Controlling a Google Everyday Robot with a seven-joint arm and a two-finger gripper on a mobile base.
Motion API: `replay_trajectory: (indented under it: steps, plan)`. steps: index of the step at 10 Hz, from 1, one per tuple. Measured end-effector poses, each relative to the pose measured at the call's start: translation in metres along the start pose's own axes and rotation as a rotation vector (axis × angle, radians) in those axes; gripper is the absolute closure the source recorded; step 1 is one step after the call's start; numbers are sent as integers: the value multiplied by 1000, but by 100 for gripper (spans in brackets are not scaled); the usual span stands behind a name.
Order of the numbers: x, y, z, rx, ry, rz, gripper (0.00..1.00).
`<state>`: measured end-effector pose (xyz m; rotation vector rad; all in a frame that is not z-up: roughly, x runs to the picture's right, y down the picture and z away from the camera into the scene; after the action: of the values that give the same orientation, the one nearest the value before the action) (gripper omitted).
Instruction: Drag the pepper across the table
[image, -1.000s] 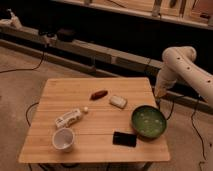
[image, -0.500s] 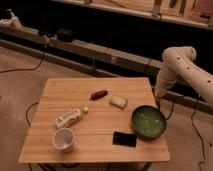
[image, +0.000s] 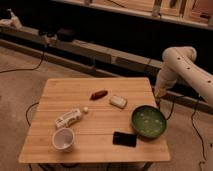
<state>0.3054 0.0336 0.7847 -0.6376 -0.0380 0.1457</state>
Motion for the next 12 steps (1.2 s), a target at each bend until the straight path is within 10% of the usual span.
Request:
replay_trajectory:
  steps: [3,5,9,12]
  plan:
    - [-67,-26,-14,49,-173,-169,78]
    - [-117,-38,-18,49,-263,-294,65]
    - [-181,-63,-5,104,-319,-446,28]
    - [-187,-67,-3,126,-324,-458,25]
